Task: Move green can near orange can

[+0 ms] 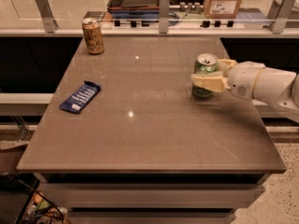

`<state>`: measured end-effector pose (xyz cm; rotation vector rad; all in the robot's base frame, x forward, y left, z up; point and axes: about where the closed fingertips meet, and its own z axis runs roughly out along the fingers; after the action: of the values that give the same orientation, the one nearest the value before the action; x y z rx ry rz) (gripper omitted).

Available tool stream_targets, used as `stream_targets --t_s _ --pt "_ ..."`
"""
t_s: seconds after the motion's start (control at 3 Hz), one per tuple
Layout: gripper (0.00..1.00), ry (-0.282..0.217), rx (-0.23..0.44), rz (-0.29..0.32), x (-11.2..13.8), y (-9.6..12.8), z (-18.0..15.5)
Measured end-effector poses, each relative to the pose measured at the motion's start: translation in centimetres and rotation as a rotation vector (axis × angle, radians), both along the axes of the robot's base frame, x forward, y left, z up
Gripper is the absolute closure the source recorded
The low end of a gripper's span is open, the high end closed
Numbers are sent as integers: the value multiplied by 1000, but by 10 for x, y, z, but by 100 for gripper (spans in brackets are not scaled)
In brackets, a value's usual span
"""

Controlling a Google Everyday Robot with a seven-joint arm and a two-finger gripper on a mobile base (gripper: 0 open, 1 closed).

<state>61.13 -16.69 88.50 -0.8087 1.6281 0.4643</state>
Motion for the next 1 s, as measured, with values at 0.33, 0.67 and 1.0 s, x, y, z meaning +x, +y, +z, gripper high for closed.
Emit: stream_targets --t_s 0.33,0.67,1.0 --pt "100 0 0 0 0 0 0" --pt "100 6 -14 19 7 9 7" --pt "100 5 -39 28 18 18 24"
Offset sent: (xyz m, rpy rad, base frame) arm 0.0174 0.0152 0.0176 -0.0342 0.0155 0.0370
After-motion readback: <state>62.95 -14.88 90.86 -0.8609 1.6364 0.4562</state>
